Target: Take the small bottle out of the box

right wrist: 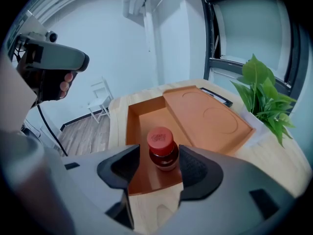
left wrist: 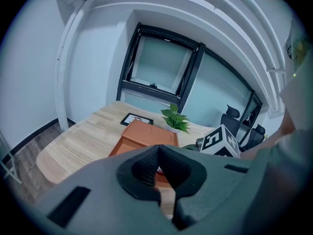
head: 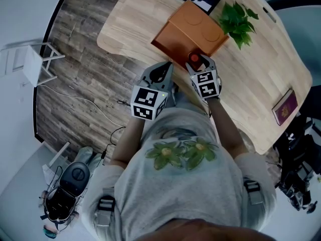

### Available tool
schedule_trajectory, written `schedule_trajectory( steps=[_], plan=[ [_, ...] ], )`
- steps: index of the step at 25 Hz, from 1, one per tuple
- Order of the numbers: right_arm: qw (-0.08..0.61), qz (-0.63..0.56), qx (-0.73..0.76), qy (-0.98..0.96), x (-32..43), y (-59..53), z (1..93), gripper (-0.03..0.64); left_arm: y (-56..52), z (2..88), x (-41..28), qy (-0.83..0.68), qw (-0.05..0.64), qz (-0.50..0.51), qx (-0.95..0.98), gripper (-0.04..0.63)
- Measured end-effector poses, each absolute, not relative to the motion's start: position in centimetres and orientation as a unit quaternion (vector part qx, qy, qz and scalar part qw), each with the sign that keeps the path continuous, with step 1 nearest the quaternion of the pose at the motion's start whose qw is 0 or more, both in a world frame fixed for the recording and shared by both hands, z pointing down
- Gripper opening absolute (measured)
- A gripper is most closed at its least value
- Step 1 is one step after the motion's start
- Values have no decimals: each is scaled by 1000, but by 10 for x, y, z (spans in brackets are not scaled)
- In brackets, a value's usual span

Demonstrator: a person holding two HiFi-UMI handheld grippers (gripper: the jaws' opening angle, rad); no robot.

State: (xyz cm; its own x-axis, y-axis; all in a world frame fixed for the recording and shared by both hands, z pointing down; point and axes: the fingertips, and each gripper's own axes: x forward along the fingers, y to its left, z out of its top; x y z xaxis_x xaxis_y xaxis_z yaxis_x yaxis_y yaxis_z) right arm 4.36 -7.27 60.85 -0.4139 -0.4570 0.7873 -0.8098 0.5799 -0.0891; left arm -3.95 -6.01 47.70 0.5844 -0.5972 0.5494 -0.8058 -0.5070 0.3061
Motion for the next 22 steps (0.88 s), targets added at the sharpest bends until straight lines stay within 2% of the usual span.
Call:
schedule_trajectory(
  steps=[22],
  plan=[
    [398, 235, 392, -796, 49, -77, 628, 221, -59, 477, -32, -407, 270, 199, 850, 8]
  ],
)
